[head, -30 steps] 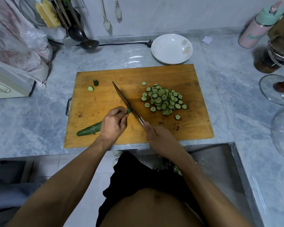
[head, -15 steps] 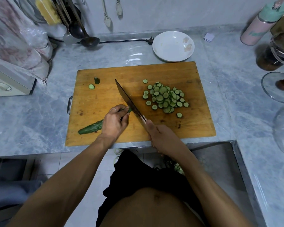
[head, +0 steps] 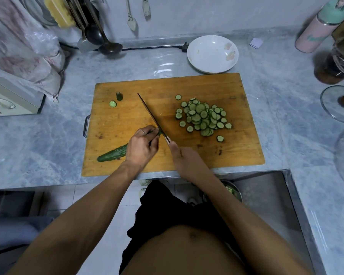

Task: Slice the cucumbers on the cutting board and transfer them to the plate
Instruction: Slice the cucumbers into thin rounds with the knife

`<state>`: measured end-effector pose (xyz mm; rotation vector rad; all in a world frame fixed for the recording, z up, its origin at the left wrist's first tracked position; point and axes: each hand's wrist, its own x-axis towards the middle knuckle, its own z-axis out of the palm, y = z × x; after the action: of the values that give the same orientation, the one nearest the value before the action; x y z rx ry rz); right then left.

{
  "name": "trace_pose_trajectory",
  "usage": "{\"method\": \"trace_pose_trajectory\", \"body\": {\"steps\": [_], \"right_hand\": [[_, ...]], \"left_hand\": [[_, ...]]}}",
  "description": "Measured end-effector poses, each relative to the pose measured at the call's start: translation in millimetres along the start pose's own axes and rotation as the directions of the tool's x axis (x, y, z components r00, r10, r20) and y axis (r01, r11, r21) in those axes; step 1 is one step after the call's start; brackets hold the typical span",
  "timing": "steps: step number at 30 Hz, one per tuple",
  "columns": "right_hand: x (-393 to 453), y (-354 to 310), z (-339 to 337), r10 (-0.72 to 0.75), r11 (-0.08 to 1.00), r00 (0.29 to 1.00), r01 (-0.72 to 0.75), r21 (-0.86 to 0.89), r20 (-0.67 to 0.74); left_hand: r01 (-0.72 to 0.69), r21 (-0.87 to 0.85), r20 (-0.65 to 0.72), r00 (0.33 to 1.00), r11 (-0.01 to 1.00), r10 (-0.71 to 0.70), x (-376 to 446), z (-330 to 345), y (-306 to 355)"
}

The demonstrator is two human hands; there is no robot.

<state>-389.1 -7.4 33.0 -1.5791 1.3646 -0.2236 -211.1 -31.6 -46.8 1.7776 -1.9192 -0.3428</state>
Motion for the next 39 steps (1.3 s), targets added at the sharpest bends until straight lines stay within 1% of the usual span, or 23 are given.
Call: {"method": "trace_pose_trajectory", "body": {"steps": [6,10,13,16,18,21,27,33,39], "right_hand": [[-1.0,4.4,-0.4,0.004,1.000,0.999,-0.003,0.019,-0.043],[0.6,11.0,-4.2,0.049,0.995,0.996,-0.042,0.089,-0.080],[-1.4,19.2,-11.7,0.051,0.996,0.989,-0.042,0.074,-0.136],[-5.9,27.2,-24.7,0.060,0.993,0.981,-0.039,0.112,-0.187],[-10.2,30.8,-31.8,0.077,0.988,0.977,-0.049,0.146,-0.198],[-18.5,31.8,-34.9,0.093,0.982,0.982,-0.063,0.179,-0.165],[-28.4,21.0,-31.1,0.055,0.986,0.996,-0.042,0.163,-0.076],[-34.8,8.3,-25.8,0.053,0.982,0.999,-0.054,0.183,0.012],[-33.3,6.8,-22.4,0.020,0.996,1.000,-0.020,0.092,0.001]], "left_hand": [[0.009,0.009,-0.037,0.999,1.000,-0.009,-0.8,-0.2,4.6],[0.022,0.006,-0.045,0.999,1.000,-0.021,-1.0,1.6,4.2],[0.013,-0.007,-0.047,0.999,1.000,-0.013,-2.3,0.8,3.3],[0.031,-0.028,-0.058,0.998,0.999,-0.032,-2.0,0.4,1.7],[0.051,-0.061,-0.072,0.996,0.997,-0.055,-1.5,-0.9,2.6],[0.072,-0.092,-0.087,0.993,0.993,-0.080,-2.5,-5.1,5.1],[0.062,-0.047,-0.122,0.990,0.997,-0.068,-4.9,-5.0,9.1],[0.056,-0.024,-0.081,0.995,0.998,-0.058,-6.2,-3.1,5.4],[0.074,-0.029,-0.063,0.995,0.997,-0.076,-6.2,-3.5,5.2]]}}
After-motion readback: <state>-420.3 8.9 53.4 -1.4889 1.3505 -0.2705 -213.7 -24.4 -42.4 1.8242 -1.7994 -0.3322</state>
